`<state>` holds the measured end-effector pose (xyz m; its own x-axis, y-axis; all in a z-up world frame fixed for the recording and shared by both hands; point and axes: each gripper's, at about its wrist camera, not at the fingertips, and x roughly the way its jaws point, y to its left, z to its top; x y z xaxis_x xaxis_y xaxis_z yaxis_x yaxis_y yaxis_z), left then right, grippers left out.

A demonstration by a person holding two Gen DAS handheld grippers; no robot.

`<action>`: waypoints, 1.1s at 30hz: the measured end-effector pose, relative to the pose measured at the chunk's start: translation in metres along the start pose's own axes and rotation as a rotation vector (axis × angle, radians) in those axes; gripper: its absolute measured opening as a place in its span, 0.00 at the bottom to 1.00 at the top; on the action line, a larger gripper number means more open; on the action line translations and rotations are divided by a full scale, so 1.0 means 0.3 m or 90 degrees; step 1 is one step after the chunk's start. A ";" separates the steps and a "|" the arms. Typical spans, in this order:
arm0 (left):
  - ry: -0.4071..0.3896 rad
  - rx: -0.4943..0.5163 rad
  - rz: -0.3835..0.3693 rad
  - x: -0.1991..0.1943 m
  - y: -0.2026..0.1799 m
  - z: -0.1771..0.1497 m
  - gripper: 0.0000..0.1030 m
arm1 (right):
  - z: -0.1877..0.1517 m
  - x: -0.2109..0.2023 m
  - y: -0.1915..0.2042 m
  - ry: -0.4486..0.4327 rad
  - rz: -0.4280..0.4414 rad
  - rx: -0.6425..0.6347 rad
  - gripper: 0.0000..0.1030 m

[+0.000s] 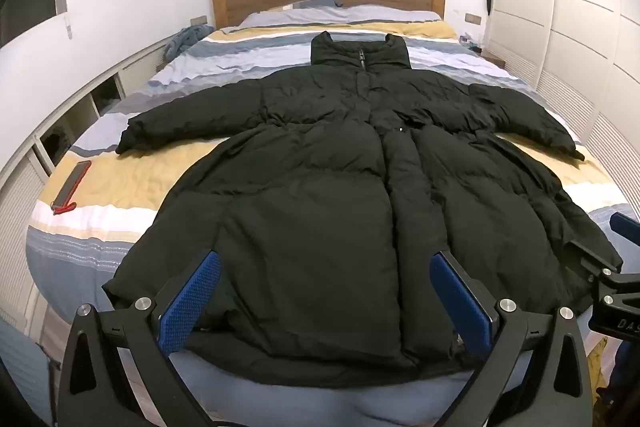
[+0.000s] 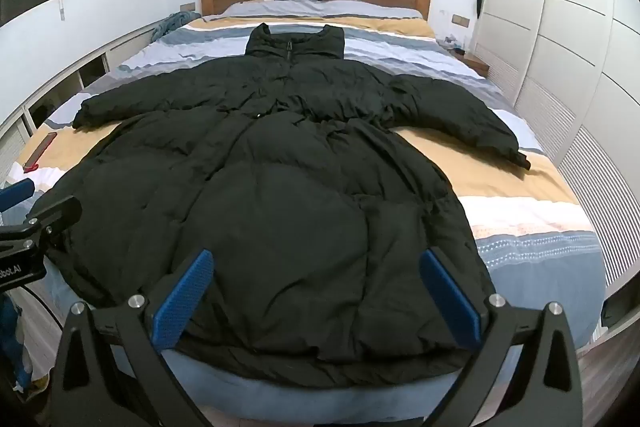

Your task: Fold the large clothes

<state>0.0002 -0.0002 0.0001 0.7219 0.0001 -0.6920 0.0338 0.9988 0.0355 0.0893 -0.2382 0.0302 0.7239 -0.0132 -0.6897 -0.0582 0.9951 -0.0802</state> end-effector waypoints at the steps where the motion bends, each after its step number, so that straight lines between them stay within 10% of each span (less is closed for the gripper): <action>1: 0.000 0.000 0.001 0.000 -0.001 0.000 0.99 | 0.000 0.000 0.001 0.003 -0.004 -0.004 1.00; 33: 0.010 -0.010 -0.004 0.002 -0.006 -0.008 0.99 | -0.005 -0.018 -0.020 0.003 -0.006 -0.004 1.00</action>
<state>-0.0010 -0.0019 -0.0021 0.7105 -0.0048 -0.7037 0.0270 0.9994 0.0204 0.0847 -0.2442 0.0333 0.7213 -0.0237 -0.6922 -0.0554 0.9942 -0.0919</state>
